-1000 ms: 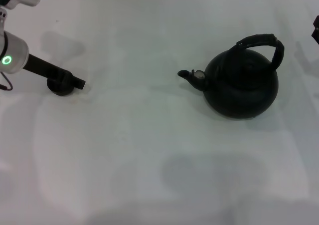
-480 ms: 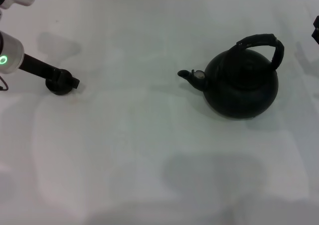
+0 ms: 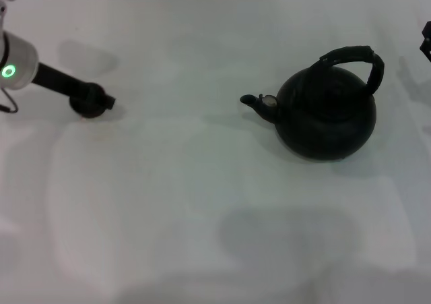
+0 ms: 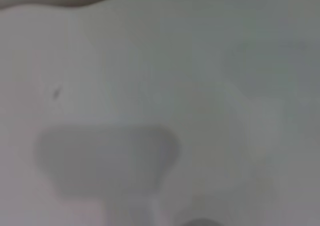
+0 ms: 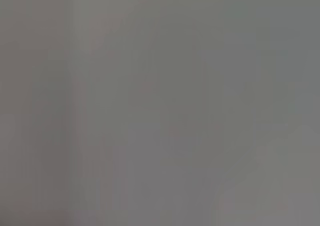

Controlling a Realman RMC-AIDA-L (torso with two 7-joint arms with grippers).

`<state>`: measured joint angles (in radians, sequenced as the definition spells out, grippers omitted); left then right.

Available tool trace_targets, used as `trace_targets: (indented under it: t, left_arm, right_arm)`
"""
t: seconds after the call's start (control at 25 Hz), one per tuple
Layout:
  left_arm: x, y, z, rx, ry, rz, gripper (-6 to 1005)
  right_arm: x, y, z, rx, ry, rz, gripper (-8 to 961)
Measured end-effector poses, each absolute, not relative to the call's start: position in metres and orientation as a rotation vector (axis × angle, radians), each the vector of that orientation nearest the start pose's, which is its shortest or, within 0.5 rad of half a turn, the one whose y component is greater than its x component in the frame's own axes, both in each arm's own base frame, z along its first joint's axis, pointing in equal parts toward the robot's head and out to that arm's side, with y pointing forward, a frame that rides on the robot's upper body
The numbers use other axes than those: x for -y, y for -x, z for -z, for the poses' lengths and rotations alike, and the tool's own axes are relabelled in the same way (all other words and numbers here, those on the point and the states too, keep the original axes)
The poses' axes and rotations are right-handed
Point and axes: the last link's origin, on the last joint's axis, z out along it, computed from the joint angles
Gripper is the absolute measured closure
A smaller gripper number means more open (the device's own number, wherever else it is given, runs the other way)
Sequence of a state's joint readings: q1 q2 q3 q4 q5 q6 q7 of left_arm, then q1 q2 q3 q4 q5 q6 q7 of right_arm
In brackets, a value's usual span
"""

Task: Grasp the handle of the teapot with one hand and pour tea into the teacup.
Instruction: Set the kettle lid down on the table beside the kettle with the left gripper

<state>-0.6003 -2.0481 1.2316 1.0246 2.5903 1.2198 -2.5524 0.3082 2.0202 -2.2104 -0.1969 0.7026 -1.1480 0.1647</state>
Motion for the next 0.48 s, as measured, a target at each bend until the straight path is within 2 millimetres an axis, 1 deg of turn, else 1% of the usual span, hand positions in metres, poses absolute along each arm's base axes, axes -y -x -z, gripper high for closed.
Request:
trace_targets:
  t: [0.04, 0.12, 0.2, 0.32, 0.36, 0.4, 0.48]
  left_arm:
    - [-0.388, 0.245, -0.004, 1.156, 2.344, -0.291, 296]
    - [-0.389, 0.236, -0.004, 1.123, 2.366, -0.284, 296]
    - [-0.39, 0.224, 0.001, 1.085, 2.404, -0.274, 296]
    - [-0.391, 0.205, 0.013, 1.024, 2.474, -0.275, 297]
    - [-0.39, 0.195, 0.022, 0.977, 2.517, -0.292, 297]
    - [-0.39, 0.195, 0.022, 0.977, 2.517, -0.292, 298]
    - [-0.388, 0.185, 0.032, 0.931, 2.563, -0.309, 298]
  right_arm:
    - [-0.298, -0.368, -0.003, -0.568, 1.609, -0.597, 99]
    - [-0.298, -0.367, -0.003, -0.569, 1.609, -0.6, 99]
    - [-0.298, -0.367, -0.003, -0.569, 1.61, -0.602, 100]
    - [-0.298, -0.367, -0.002, -0.571, 1.612, -0.6, 100]
    - [-0.299, -0.367, -0.002, -0.574, 1.613, -0.599, 100]
    - [-0.299, -0.367, -0.002, -0.574, 1.613, -0.599, 100]
    - [-0.299, -0.366, -0.002, -0.573, 1.614, -0.601, 101]
